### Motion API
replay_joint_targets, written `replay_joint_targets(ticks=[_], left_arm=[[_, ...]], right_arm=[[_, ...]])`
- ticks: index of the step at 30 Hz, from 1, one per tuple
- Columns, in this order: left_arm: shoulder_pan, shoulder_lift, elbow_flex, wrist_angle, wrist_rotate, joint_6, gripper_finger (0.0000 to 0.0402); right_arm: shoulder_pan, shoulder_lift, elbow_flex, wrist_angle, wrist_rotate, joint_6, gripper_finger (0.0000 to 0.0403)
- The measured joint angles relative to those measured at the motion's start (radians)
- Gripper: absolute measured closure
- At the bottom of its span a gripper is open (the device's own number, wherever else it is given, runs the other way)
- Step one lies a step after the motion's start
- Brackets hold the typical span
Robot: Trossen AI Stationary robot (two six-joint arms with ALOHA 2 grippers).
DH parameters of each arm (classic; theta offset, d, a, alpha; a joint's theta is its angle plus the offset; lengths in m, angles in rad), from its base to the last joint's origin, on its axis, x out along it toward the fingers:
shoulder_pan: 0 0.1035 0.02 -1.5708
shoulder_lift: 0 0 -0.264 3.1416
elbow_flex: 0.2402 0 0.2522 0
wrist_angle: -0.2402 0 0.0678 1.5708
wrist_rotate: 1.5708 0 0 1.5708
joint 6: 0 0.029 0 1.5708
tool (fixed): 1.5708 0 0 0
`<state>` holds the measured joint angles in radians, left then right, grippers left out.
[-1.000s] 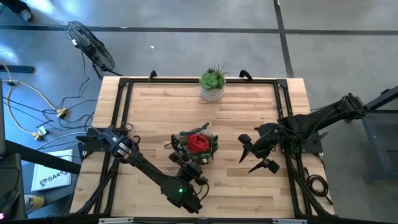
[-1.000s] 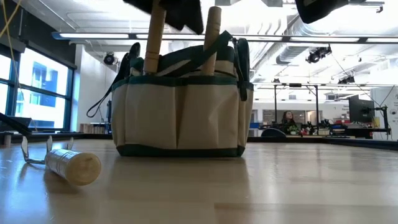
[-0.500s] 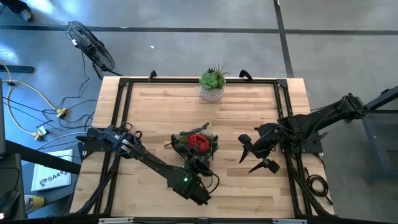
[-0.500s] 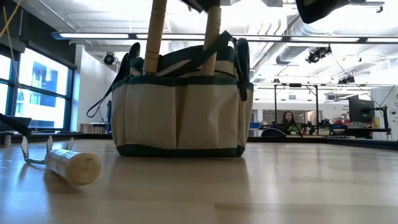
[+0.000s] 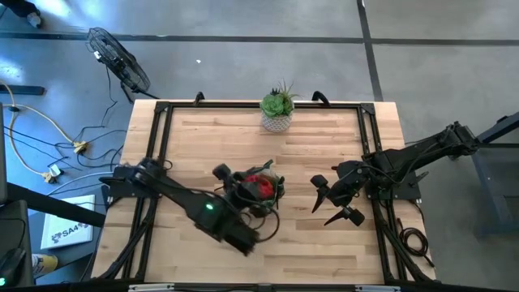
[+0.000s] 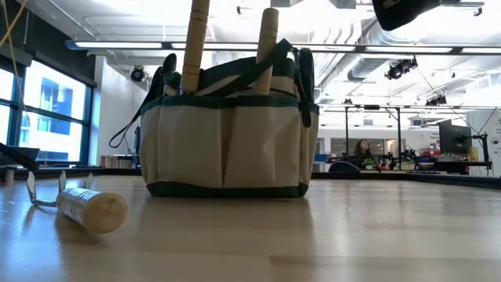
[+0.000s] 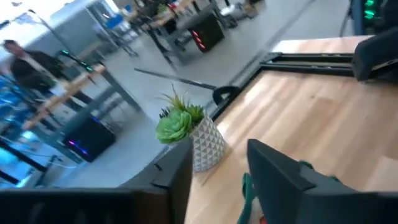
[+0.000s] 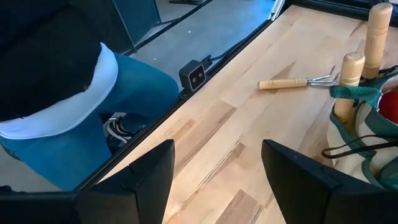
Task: Pick & Place Garden tools in Gardening bag
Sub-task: Put the light brown hand rake into the white gardening bag
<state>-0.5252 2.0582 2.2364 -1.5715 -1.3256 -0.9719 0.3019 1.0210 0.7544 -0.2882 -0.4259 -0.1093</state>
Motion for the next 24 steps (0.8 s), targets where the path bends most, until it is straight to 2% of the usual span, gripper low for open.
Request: replay_joint_targets(ticks=[4,7,11,13,18,21,24], left_arm=[[-0.008,-0.09,0.0,0.0,0.128,0.077,0.0321],[-0.033,-0.147,0.0,0.0,0.287,0.143,0.0382],[-0.107,-0.178,0.0,0.001,0.516,0.165,0.0392],[-0.162,-0.177,-0.001,0.0,0.582,0.167,0.0398],[-0.287,-0.17,-0.097,0.046,0.586,0.032,0.04],[-0.34,-0.167,-0.205,0.097,0.556,-0.087,0.0401],[-0.368,-0.169,-0.333,0.174,0.538,-0.125,0.0401]], right_arm=[[0.0,0.0,0.0,-0.002,0.001,0.001,0.017],[0.0,0.0,0.0,-0.006,0.002,0.002,0.017],[0.0,0.0,0.0,-0.019,0.005,0.004,0.017],[0.0,0.0,0.0,-0.017,0.005,0.004,0.017],[-0.001,0.0,0.0,-0.015,0.008,-0.003,0.017],[-0.001,0.0,0.0,-0.015,0.022,-0.003,0.017],[-0.001,0.0,0.0,-0.015,0.038,-0.003,0.017]])
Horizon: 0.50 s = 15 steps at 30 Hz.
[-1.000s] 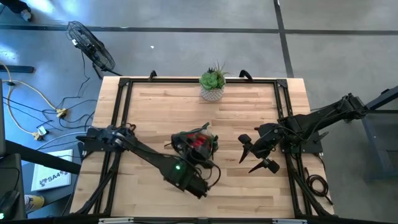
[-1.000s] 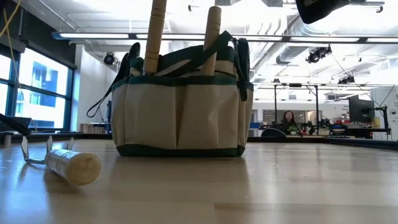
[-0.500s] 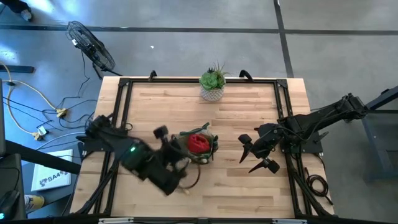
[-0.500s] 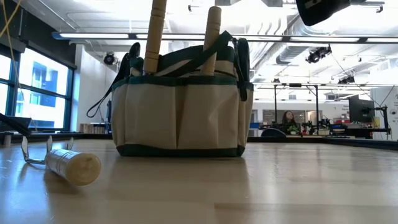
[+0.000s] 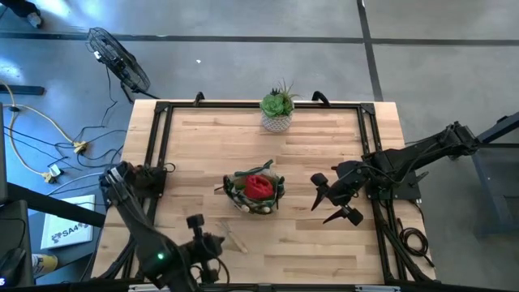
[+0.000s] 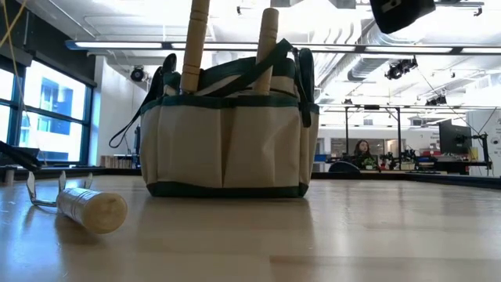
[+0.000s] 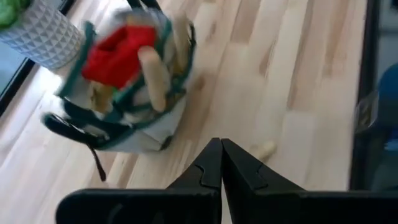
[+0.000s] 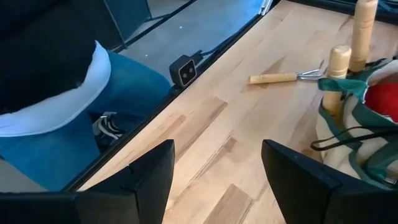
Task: Pick & Place Garden tools in Gardening bag
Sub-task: Put the light brown hand rake into the white gardening bag
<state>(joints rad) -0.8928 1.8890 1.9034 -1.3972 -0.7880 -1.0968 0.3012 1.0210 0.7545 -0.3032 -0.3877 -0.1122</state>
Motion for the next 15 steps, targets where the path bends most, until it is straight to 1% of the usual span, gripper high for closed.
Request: replay_joint_targets(ticks=[2,6,10,13,15], left_arm=[[-0.007,0.003,-0.075,0.064,0.013,0.049,0.0401],[0.016,0.002,-0.187,0.222,0.069,0.234,0.0401],[0.058,0.001,-0.2,0.333,0.061,0.359,0.0401],[0.1,0.001,-0.2,0.392,0.066,0.403,0.0401],[0.123,0.001,-0.2,0.404,0.101,0.451,0.0401]], right_arm=[[0.0,0.0,0.0,0.003,0.0,-0.006,0.017],[0.0,0.0,0.0,0.024,0.0,-0.013,0.017],[0.0,0.0,0.0,0.053,0.003,0.01,0.017],[0.0,0.0,0.0,0.064,0.036,0.032,0.017],[0.0,0.0,0.0,0.074,0.052,0.048,0.017]])
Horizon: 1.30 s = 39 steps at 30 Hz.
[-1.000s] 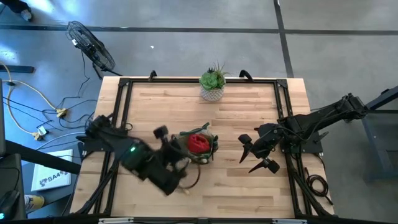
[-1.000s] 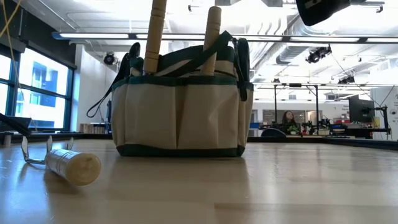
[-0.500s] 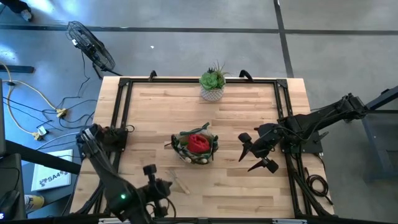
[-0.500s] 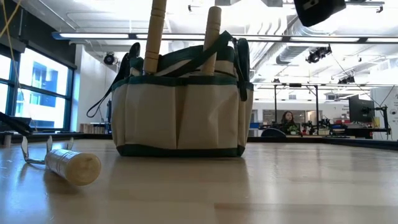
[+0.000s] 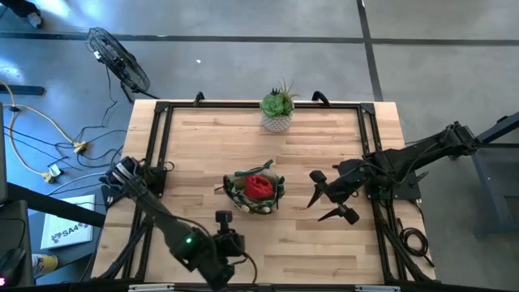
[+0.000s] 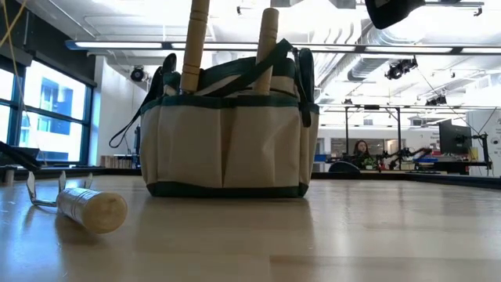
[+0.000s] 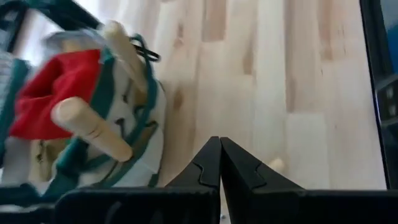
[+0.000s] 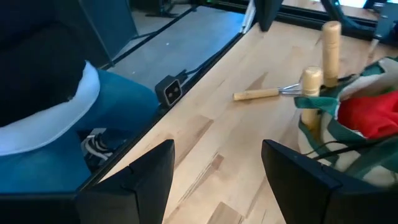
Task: Pick & Place Garden tools in Gardening bag
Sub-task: Put the light brown hand rake into the white gardening bag
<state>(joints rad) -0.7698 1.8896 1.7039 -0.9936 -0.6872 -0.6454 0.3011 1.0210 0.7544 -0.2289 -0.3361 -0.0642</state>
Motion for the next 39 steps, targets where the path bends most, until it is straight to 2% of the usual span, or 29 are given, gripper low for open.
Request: replay_joint_targets(ticks=[3,8,13,17,22,26,33,39], left_arm=[[0.025,0.004,0.0,-0.003,0.075,0.086,0.0399],[0.03,0.009,0.0,0.01,0.048,0.235,0.0374],[0.031,0.009,0.0,0.013,-0.007,0.248,0.0321],[0.031,0.009,0.0,0.007,-0.008,0.22,0.0269],[0.03,0.009,-0.026,-0.019,0.112,0.332,0.0224],[0.031,0.011,-0.073,-0.007,0.155,0.397,0.0211],[0.076,0.011,-0.113,0.111,0.2,0.483,0.0209],[0.091,0.011,-0.16,0.111,0.241,0.52,0.0209]], right_arm=[[0.0,0.0,0.0,0.017,0.006,0.017,0.017],[0.0,0.0,0.0,0.041,0.006,0.019,0.017],[0.0,0.0,0.0,0.039,0.025,0.019,0.017],[0.0,0.0,0.0,0.039,0.025,0.019,0.017],[0.0,0.0,0.0,0.039,0.024,0.039,0.017],[0.0,0.0,0.0,0.033,0.023,0.069,0.017],[0.0,0.0,0.0,0.028,0.023,0.106,0.017],[0.0,0.0,0.0,0.028,0.015,0.151,0.017]])
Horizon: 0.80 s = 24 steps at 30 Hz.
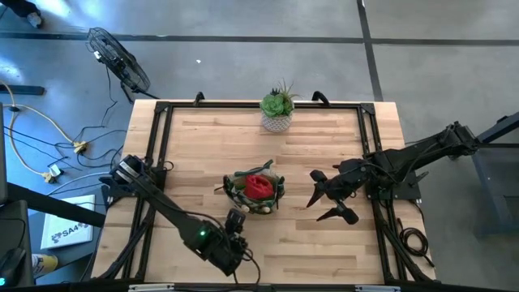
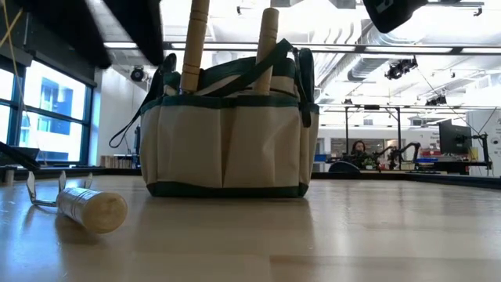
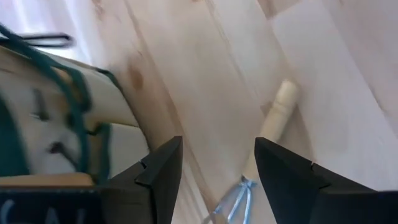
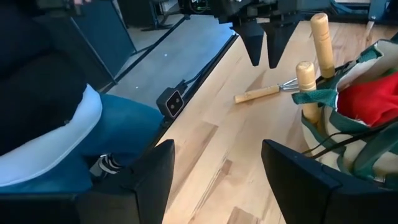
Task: Pick & Place Garden tools in Gardening bag
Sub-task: Put the light brown hand rake into the white gardening bag
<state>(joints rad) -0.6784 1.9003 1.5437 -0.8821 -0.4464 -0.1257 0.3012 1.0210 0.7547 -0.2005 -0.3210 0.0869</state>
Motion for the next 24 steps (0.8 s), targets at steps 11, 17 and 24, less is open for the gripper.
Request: replay_joint_targets(ticks=[11,17,24], left_arm=[[0.0,0.018,-0.044,0.052,0.041,0.051,0.0209],[-0.002,0.088,-0.044,0.093,0.126,0.111,0.0209],[0.0,0.122,-0.042,0.109,0.123,0.114,0.0209]], right_arm=[[0.001,0.0,0.0,0.001,0.007,0.075,0.017],[0.001,0.015,0.0,0.003,0.008,0.075,0.017],[0.001,0.071,0.0,0.013,0.009,0.103,0.017]])
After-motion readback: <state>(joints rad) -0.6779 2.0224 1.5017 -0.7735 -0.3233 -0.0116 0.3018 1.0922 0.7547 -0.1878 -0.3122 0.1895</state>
